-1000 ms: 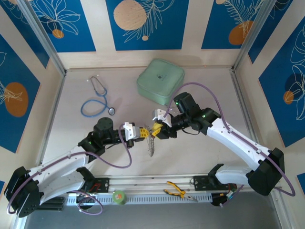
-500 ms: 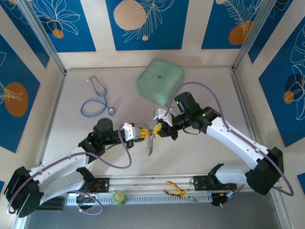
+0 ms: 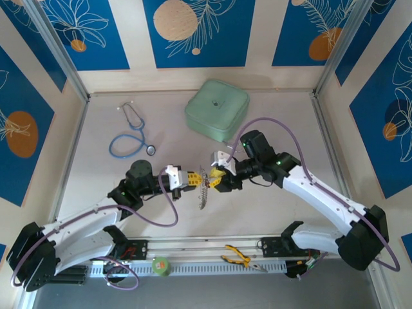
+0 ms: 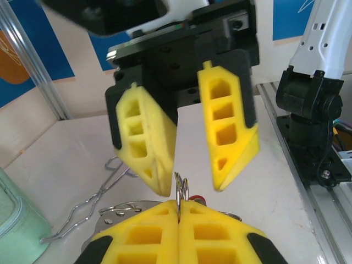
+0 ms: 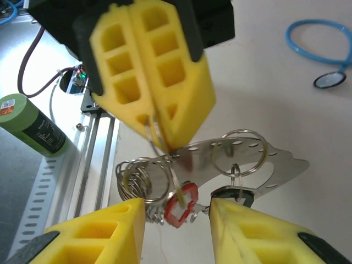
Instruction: Put the keys on the keyring
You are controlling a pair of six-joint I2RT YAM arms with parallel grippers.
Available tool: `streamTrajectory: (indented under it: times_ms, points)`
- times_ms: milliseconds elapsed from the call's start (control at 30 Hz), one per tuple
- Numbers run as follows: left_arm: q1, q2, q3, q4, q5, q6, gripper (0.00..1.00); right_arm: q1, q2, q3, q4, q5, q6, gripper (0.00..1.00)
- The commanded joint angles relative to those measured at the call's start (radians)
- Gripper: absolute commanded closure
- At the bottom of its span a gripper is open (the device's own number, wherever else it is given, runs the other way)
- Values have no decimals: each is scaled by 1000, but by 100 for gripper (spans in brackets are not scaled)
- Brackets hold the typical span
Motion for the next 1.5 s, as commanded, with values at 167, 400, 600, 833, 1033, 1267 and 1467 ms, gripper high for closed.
streamTrajectory:
  times_ms: [167,400,600,833,1033,1267,1467]
  points:
    - [-4,25,-11,123,67,-64,100,44,-29,-26,108,33,-71,64]
    - [-5,27,-12,129,82,-75,100,63,-14,-19,128,30,-64,74]
    - [-5,32,-13,147,83,-85,100,68,8,-10,139,11,-60,93]
    - [-4,3,1,24,-12,-49,70,72,20,54,24,77,-103,100]
    - [-4,-4,85,-255,-81,58,69,117,76,167,-202,252,-219,100]
    - [-5,6,97,-246,-52,67,76,164,133,257,-262,281,-249,100]
    - [-5,2,87,-210,-26,57,85,182,171,304,-268,252,-233,100]
